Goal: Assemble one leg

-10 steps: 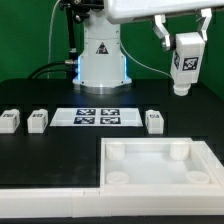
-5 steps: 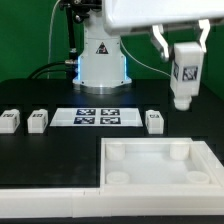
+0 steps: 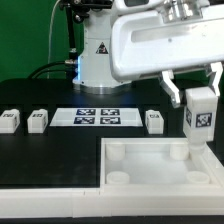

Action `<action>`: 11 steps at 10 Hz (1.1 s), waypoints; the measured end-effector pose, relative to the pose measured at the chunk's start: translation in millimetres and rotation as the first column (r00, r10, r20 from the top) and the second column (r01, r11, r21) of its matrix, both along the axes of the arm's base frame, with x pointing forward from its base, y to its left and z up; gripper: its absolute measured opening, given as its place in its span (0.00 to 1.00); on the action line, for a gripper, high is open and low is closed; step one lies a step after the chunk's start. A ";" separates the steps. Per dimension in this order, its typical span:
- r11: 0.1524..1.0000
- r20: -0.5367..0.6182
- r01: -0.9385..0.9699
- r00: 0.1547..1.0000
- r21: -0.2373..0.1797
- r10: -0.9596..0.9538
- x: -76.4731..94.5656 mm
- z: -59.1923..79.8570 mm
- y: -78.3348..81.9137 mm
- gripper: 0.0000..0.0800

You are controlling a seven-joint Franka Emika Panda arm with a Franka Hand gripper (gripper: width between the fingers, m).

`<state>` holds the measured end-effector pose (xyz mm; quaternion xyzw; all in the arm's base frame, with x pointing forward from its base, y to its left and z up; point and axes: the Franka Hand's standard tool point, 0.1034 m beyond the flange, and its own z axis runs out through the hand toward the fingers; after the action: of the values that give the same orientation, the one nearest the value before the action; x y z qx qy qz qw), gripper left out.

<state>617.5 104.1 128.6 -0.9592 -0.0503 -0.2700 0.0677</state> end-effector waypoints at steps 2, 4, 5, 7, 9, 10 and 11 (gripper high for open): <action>1.000 -0.001 -0.001 1.000 0.000 0.001 -2.0 -8.8 2.1 0.36; 1.000 -0.004 -0.002 1.000 0.002 0.002 -2.2 -15.1 4.9 0.36; 1.000 -0.004 -0.001 1.000 0.005 0.001 0.4 -18.4 5.7 0.36; 1.000 -0.016 0.000 1.000 0.007 0.000 -0.5 -27.7 5.9 0.36; 1.000 -0.024 0.001 1.000 0.007 -0.001 -2.5 -33.2 5.8 0.36; 1.000 -0.025 0.002 1.000 0.007 -0.002 -2.8 -34.9 5.2 0.36; 1.000 -0.029 0.002 1.000 0.008 -0.002 -3.8 -38.0 5.4 0.36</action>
Offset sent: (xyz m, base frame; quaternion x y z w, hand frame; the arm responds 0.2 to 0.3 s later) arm 0.0110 0.0057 -0.0084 -0.0086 0.0221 0.0142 0.9996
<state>613.7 109.5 90.6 -0.9627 -0.0473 -0.2564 0.0719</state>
